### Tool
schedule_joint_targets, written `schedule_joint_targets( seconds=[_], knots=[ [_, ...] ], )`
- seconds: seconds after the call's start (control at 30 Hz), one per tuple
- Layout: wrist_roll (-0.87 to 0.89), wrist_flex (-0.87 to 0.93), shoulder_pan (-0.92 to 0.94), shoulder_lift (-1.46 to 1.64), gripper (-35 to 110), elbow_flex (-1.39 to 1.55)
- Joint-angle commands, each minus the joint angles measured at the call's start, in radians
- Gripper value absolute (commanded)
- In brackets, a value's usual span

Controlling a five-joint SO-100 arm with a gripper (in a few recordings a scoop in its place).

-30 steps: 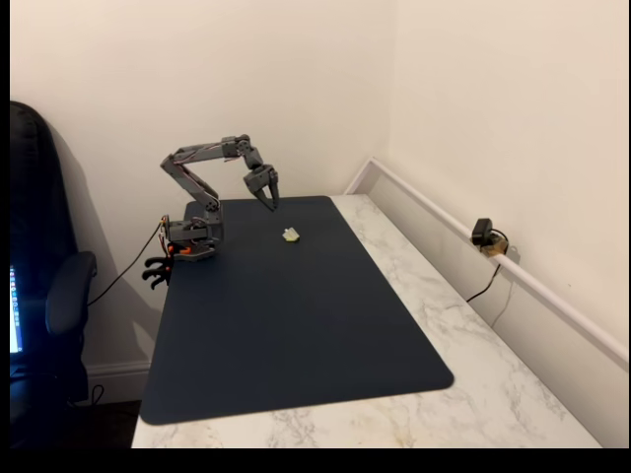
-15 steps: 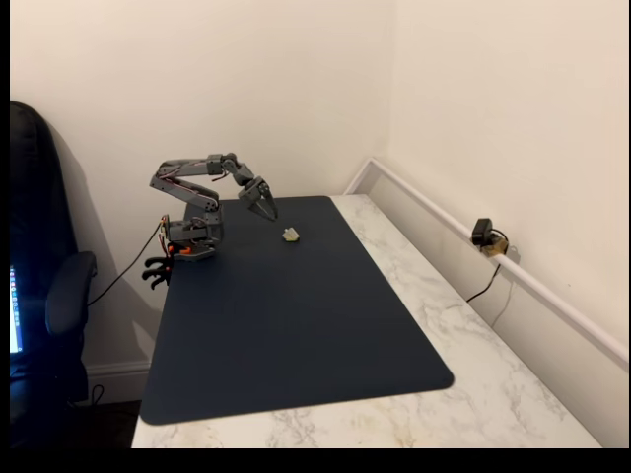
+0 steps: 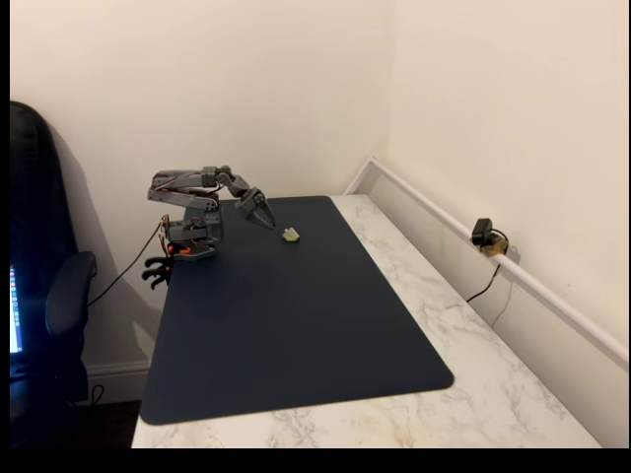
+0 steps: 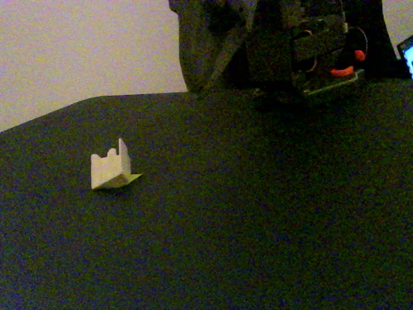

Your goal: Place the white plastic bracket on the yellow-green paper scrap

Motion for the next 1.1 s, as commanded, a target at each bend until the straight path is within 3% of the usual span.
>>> schedule_joint_targets(
  seconds=[0.0, 0.17, 1.07],
  knots=[
    [-0.003, -0.037, 0.009, 0.066, 0, 0.043],
    [0.009, 0.052, 0.009, 0.301, 0, 0.13],
    [0.054, 0.097, 0.061, 0.344, 0, 0.138]
  ],
)
